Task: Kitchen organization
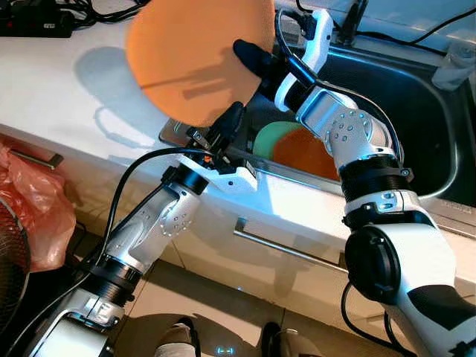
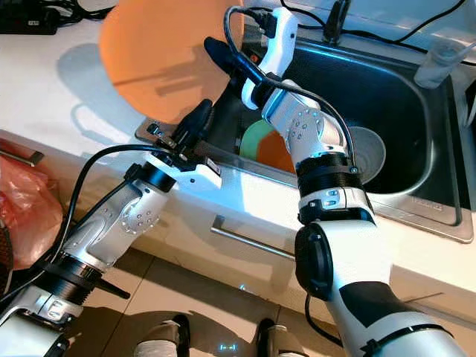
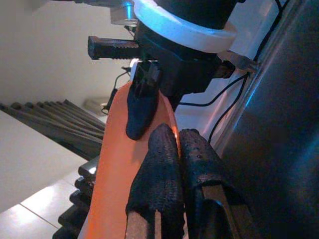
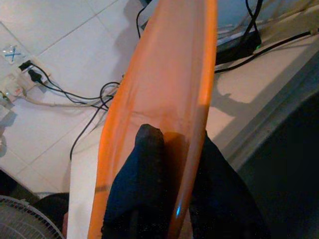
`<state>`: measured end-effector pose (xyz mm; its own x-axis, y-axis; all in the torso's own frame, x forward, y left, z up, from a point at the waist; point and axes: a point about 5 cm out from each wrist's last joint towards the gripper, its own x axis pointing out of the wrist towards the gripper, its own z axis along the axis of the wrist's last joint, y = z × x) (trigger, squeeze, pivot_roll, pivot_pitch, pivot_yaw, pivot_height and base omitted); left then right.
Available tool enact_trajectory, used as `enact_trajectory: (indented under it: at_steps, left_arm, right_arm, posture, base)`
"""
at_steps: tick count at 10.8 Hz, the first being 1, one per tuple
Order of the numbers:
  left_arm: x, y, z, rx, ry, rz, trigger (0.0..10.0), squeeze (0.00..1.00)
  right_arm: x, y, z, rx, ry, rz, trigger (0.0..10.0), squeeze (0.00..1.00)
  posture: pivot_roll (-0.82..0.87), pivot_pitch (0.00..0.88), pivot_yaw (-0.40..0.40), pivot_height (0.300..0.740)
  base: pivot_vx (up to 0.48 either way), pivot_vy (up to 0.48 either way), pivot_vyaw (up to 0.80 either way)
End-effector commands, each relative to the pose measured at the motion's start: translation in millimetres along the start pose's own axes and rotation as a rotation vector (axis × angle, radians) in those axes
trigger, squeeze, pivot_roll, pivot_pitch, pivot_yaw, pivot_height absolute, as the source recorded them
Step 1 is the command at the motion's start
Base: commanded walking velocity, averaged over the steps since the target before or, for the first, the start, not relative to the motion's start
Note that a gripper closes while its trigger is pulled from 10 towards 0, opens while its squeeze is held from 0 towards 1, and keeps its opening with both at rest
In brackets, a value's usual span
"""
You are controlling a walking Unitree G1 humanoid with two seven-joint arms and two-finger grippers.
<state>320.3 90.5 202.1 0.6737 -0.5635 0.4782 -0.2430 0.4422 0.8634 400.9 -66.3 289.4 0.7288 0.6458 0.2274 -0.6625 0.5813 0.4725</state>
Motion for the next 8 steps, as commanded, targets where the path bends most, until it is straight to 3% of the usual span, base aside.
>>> enact_trajectory:
  at_steps: [1,3,4,5,6,8]
  left_arm:
    - [-19.9,-30.1,2.9,-0.021,0.004,-0.145,0.0,0.00]
    - [-19.9,-29.6,1.7,-0.015,0.005,-0.146,0.6,0.00]
    - [-19.1,-29.2,1.0,-0.005,0.009,-0.143,2.7,0.00]
    - [-18.0,-26.7,-0.4,-0.014,0.024,-0.124,7.6,0.00]
    - [-17.4,-25.3,-0.5,-0.038,0.029,-0.112,10.0,1.00]
    - [-16.4,-24.2,2.9,-0.083,0.015,-0.103,10.0,1.00]
  right_arm:
    - [-9.2,-18.8,-12.6,0.005,0.059,-0.081,0.0,0.00]
    - [-9.8,-19.9,-12.5,0.004,0.059,-0.084,0.0,0.00]
    - [-10.1,-20.4,-12.5,0.004,0.060,-0.085,0.0,0.00]
    - [-10.3,-20.7,-12.4,0.005,0.060,-0.086,0.0,0.00]
    - [-10.3,-20.8,-12.5,0.005,0.060,-0.086,0.0,0.00]
    - [-10.7,-21.6,-12.2,0.003,0.059,-0.088,0.0,0.00]
  posture:
    - [0.07,0.230,-0.051,0.740]
    - [0.07,0.229,-0.050,0.740]
    - [0.07,0.229,-0.050,0.740]
    - [0.06,0.228,-0.049,0.740]
    - [0.06,0.228,-0.050,0.740]
    - [0.06,0.228,-0.050,0.740]
  base:
    - [0.000,0.000,0.00]
    - [0.000,0.000,0.00]
    - [0.000,0.000,0.00]
    - [0.000,0.000,0.00]
    - [0.000,0.000,0.00]
    - [0.000,0.000,0.00]
